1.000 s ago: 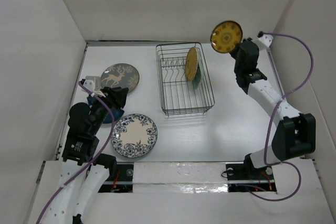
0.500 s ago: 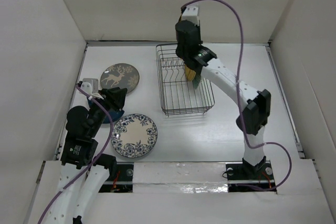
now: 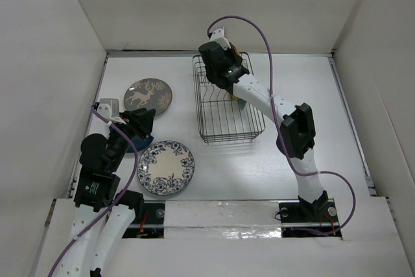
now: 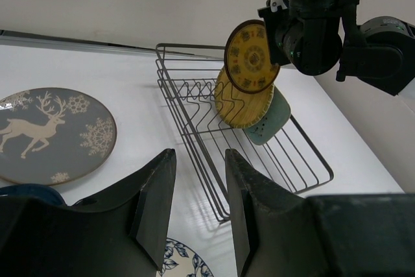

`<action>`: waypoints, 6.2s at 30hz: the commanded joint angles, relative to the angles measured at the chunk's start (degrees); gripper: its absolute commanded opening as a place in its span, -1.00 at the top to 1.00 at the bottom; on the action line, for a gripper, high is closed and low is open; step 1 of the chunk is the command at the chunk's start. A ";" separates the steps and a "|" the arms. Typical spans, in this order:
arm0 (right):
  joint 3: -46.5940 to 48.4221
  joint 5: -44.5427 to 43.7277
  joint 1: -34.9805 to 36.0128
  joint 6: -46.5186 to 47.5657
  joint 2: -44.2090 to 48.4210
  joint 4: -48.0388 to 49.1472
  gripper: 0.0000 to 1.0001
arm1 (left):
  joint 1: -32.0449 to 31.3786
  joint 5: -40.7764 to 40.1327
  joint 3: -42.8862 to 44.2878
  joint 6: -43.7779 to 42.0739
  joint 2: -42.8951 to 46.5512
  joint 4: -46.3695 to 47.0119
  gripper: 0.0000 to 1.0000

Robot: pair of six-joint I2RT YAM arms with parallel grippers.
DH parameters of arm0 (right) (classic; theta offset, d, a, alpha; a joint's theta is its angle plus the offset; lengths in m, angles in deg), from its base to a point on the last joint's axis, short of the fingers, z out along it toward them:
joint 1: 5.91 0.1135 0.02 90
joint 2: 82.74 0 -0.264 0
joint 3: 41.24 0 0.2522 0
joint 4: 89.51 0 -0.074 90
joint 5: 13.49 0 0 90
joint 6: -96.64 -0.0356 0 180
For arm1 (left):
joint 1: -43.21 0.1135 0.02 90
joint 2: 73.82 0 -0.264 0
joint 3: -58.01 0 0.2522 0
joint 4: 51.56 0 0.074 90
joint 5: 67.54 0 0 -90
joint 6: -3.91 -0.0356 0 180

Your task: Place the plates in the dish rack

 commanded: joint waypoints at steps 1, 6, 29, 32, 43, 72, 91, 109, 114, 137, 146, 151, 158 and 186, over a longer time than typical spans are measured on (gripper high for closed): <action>1.55 -2.15 0.91 -2.10 -0.01 -1.13 1.00 | -0.21 -0.16 1.55 -0.45 0.43 1.97 0.34; -0.99 -2.42 1.96 -4.74 -1.59 -2.53 1.00 | -0.22 0.01 1.46 -0.45 -0.18 2.06 0.34; -1.44 -9.98 4.25 5.29 0.70 4.95 1.00 | -0.22 -0.07 1.37 -0.36 -0.62 1.88 0.34; -0.38 -9.10 4.25 -1.83 -0.44 -1.38 1.00 | -0.82 -0.42 1.46 -0.53 -0.98 1.71 0.34; -0.12 -1.02 3.11 -18.19 -4.84 -9.92 1.00 | -1.36 -1.39 1.73 -0.80 -2.03 1.27 0.34; -62.15 28.17 34.73 -39.44 40.51 29.54 1.00 | -1.36 -1.74 1.20 -0.45 -3.08 1.80 0.84; -82.74 44.33 32.55 -83.75 22.15 63.64 -0.32 | -0.83 -1.48 0.76 -0.01 -2.29 1.97 0.71; -82.63 45.76 29.65 -86.83 15.79 64.88 1.00 | -0.83 -1.66 0.85 -0.09 -1.77 1.88 0.69; -85.11 36.98 35.08 -85.35 26.07 55.07 1.00 | -0.83 -1.66 0.85 -0.09 -1.77 2.06 0.69; -60.78 14.00 19.56 -37.46 58.18 33.40 1.00 | -0.83 -3.15 1.02 -0.01 -0.01 1.62 0.58; -41.01 12.53 2.95 -20.76 41.32 33.76 1.00 | -0.83 -2.53 1.02 -0.01 0.17 1.62 0.56; -32.21 10.68 0.65 -12.50 32.88 32.72 1.00 | -0.83 -2.45 1.11 -0.01 -0.01 1.53 0.55; -23.86 6.47 1.44 -1.33 23.73 33.06 1.00 | -0.83 -2.36 1.11 -0.09 -0.27 1.53 0.55; -22.79 2.59 4.86 -24.08 10.98 17.33 0.69 | -0.83 -2.18 1.02 -0.01 -1.15 1.71 0.54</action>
